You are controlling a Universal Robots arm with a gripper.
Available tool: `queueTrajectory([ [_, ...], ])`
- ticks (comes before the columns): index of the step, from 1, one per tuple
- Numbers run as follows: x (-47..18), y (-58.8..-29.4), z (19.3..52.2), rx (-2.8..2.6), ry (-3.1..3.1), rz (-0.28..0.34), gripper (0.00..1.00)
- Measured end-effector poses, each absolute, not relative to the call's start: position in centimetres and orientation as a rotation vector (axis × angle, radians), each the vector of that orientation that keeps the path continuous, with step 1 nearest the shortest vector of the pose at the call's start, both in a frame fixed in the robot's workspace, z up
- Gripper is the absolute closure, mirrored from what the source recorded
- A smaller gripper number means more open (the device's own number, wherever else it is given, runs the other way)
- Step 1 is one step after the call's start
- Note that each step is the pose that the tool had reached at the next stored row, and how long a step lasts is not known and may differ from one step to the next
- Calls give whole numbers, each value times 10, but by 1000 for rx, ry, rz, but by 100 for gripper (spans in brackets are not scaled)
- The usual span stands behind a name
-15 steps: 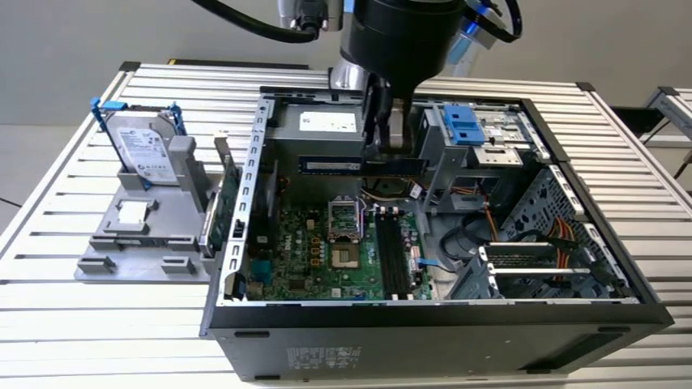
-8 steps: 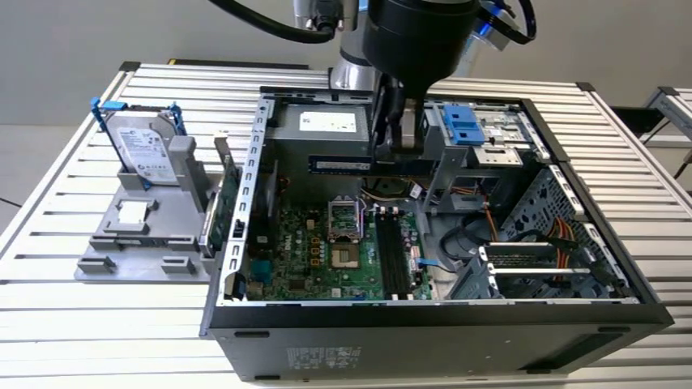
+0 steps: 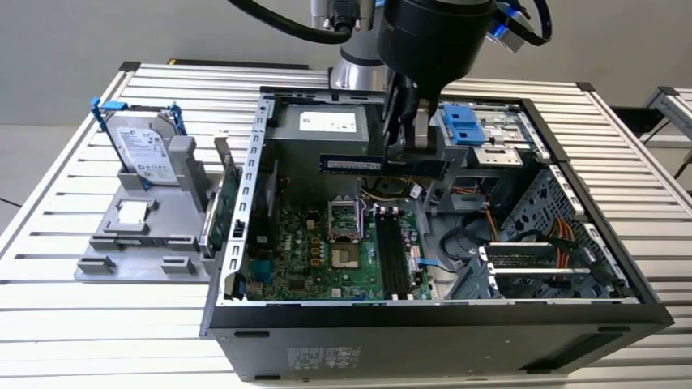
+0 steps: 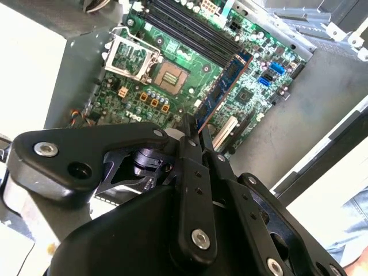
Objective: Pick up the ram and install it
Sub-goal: 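Pick up the ram and move it above insertion slot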
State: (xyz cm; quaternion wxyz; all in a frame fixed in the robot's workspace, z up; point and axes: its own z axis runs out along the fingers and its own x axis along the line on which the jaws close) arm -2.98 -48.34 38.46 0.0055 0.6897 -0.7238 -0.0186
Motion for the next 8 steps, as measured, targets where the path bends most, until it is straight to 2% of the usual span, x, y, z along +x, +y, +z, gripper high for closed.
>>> queueTrajectory([
  [8, -19, -483, 385, 2128, -2296, -59, 100],
])
